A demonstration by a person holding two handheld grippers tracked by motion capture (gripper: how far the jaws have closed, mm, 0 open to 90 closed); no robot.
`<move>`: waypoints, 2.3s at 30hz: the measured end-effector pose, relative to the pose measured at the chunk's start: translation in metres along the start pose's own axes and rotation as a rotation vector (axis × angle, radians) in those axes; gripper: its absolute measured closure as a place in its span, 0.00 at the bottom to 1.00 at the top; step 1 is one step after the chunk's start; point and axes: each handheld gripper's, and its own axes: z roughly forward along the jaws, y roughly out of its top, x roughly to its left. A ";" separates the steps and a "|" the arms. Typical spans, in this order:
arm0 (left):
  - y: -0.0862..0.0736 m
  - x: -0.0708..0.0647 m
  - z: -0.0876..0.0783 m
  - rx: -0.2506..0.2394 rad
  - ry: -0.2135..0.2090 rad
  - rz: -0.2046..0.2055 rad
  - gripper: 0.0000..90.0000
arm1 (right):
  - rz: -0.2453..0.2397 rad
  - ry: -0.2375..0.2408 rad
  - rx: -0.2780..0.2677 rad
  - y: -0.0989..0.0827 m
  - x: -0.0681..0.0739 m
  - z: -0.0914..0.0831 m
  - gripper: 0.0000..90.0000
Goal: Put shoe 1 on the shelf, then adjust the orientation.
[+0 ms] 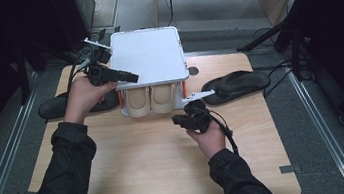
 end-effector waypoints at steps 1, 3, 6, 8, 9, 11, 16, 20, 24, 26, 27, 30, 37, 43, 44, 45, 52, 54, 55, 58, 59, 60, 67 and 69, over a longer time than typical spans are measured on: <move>-0.001 -0.002 -0.002 0.013 0.007 0.002 0.46 | -0.002 0.023 -0.010 -0.005 -0.002 -0.008 0.84; -0.006 -0.007 -0.007 0.011 0.016 0.005 0.44 | -0.005 0.029 -0.009 -0.008 -0.003 -0.012 0.79; -0.012 -0.011 -0.014 -0.004 0.038 0.014 0.40 | -0.027 0.025 -0.030 -0.016 -0.006 -0.028 0.75; -0.016 -0.010 -0.018 -0.012 0.026 0.014 0.40 | -0.017 0.046 -0.046 -0.018 -0.010 -0.034 0.74; -0.018 -0.010 -0.019 -0.013 0.021 0.014 0.40 | -0.014 0.056 -0.054 -0.019 -0.011 -0.037 0.73; -0.024 -0.008 -0.023 -0.009 0.034 0.005 0.39 | -0.013 0.070 -0.059 -0.021 -0.013 -0.040 0.69; -0.038 -0.008 -0.036 -0.036 0.050 -0.002 0.41 | -0.045 0.080 -0.059 -0.024 -0.015 -0.043 0.61; -0.048 -0.007 -0.045 -0.054 0.086 -0.003 0.45 | -0.034 0.085 -0.065 -0.028 -0.018 -0.049 0.58; -0.058 -0.005 -0.054 -0.075 0.107 -0.009 0.46 | -0.025 0.090 -0.059 -0.032 -0.022 -0.051 0.58; -0.064 -0.001 -0.056 -0.072 0.105 -0.010 0.47 | -0.015 0.091 -0.054 -0.033 -0.025 -0.052 0.58; -0.067 0.000 -0.057 -0.070 0.097 -0.019 0.48 | -0.012 0.095 -0.053 -0.033 -0.026 -0.052 0.58; -0.078 0.006 -0.061 -0.088 0.089 -0.028 0.59 | -0.005 0.100 -0.062 -0.031 -0.028 -0.051 0.58; -0.100 0.028 -0.062 -0.087 0.072 -0.076 0.90 | -0.016 0.100 -0.044 -0.029 -0.026 -0.045 0.58; -0.109 0.047 -0.059 -0.071 0.111 -0.068 1.00 | -0.018 0.101 -0.041 -0.030 -0.023 -0.042 0.60; -0.110 0.049 -0.060 -0.070 0.120 -0.066 1.00 | -0.022 0.100 -0.039 -0.030 -0.022 -0.041 0.60; -0.111 0.052 -0.060 -0.073 0.122 -0.066 1.00 | -0.022 0.101 -0.034 -0.030 -0.021 -0.040 0.60; -0.121 0.078 -0.067 -0.102 0.186 -0.102 1.00 | -0.019 0.108 -0.025 -0.030 -0.020 -0.037 0.60; -0.123 0.084 -0.068 -0.101 0.202 -0.110 1.00 | -0.020 0.114 -0.024 -0.030 -0.020 -0.036 0.60; -0.125 0.087 -0.069 -0.102 0.210 -0.113 1.00 | -0.017 0.114 -0.025 -0.030 -0.020 -0.036 0.60; -0.128 0.097 -0.069 -0.102 0.221 -0.134 1.00 | -0.021 0.112 -0.024 -0.030 -0.019 -0.035 0.60; -0.128 0.101 -0.069 -0.098 0.226 -0.139 1.00 | -0.018 0.113 -0.020 -0.030 -0.019 -0.035 0.60; -0.129 0.104 -0.068 -0.098 0.236 -0.140 1.00 | -0.021 0.114 -0.017 -0.031 -0.019 -0.034 0.60; -0.136 0.129 -0.069 -0.067 0.274 -0.149 1.00 | -0.027 0.114 -0.009 -0.031 -0.017 -0.032 0.60; -0.140 0.138 -0.072 -0.070 0.279 -0.166 1.00 | -0.025 0.115 -0.007 -0.032 -0.018 -0.032 0.60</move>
